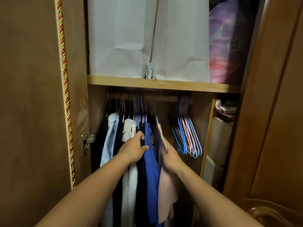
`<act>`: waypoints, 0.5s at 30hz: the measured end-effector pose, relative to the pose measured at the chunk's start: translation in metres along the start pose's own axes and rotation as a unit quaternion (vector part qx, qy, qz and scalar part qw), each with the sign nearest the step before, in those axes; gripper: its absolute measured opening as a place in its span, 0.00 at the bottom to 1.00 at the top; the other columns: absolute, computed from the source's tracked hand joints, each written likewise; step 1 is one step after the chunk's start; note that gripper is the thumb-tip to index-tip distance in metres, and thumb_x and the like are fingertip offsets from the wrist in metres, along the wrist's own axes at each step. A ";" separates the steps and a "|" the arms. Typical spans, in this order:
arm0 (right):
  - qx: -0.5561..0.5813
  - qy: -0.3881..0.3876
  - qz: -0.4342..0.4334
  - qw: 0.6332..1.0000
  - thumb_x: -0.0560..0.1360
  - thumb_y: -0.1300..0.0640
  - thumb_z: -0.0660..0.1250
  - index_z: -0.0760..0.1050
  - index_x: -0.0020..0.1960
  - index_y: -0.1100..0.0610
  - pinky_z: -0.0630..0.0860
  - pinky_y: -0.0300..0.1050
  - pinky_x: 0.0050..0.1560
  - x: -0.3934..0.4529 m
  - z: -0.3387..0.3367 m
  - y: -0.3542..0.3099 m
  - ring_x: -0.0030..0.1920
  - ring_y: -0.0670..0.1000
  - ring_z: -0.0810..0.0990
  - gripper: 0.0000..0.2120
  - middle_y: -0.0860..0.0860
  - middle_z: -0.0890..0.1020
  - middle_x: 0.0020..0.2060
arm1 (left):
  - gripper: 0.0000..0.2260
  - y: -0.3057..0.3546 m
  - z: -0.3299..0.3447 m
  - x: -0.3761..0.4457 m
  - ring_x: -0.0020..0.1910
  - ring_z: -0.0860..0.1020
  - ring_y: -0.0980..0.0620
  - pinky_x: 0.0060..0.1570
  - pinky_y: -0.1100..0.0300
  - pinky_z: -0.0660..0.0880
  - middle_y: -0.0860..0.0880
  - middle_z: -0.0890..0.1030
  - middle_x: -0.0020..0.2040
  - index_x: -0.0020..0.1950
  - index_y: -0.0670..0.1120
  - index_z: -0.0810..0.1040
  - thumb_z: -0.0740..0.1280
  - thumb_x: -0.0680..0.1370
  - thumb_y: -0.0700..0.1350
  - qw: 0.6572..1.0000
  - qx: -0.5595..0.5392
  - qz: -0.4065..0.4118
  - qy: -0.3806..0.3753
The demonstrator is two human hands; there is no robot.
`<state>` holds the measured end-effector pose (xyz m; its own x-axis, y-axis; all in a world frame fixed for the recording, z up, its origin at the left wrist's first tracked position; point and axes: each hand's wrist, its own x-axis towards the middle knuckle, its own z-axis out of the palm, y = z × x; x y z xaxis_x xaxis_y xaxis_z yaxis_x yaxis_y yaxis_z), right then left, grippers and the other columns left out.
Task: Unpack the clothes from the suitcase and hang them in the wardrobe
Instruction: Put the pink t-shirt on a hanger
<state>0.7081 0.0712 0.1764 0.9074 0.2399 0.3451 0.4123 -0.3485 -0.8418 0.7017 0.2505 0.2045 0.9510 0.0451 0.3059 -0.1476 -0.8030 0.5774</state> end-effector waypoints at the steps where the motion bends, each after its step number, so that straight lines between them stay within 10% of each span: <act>1: 0.006 -0.009 -0.013 1.000 0.83 0.64 0.57 0.61 0.77 0.42 0.67 0.23 0.56 0.005 0.009 -0.005 0.67 0.44 0.71 0.27 0.45 0.73 0.68 | 0.14 0.000 0.001 0.000 0.39 0.79 0.45 0.43 0.50 0.76 0.50 0.78 0.38 0.49 0.56 0.64 0.71 0.77 0.52 1.000 -0.013 0.000 -0.001; 8: -0.076 -0.093 0.018 0.993 0.76 0.61 0.55 0.55 0.78 0.38 0.74 0.52 0.67 0.023 0.049 0.010 0.62 0.52 0.77 0.35 0.50 0.76 0.67 | 0.08 -0.007 -0.002 -0.002 0.37 0.76 0.49 0.49 0.45 0.79 0.51 0.77 0.38 0.51 0.57 0.69 0.66 0.79 0.46 0.998 -0.059 0.007 -0.012; 12: -0.079 -0.104 0.058 0.990 0.74 0.61 0.66 0.44 0.81 0.44 0.63 0.47 0.75 -0.003 0.024 0.024 0.75 0.48 0.63 0.44 0.44 0.63 0.75 | 0.08 0.008 0.006 -0.024 0.48 0.79 0.43 0.46 0.49 0.77 0.48 0.79 0.53 0.57 0.52 0.74 0.60 0.80 0.44 0.988 0.050 0.045 0.136; 15: 0.018 -0.024 0.086 0.996 0.75 0.68 0.66 0.54 0.80 0.51 0.69 0.41 0.69 -0.075 0.004 0.050 0.66 0.47 0.73 0.39 0.50 0.70 0.69 | 0.08 0.025 0.046 -0.057 0.49 0.78 0.41 0.45 0.47 0.76 0.46 0.78 0.51 0.52 0.48 0.76 0.59 0.77 0.45 0.965 0.019 0.168 0.199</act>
<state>0.6604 0.0394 0.1069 0.9590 0.2225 0.1756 0.2476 -0.3558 -0.9012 0.6558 0.2001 0.1668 0.6709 -0.0023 0.7416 -0.4114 -0.8332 0.3695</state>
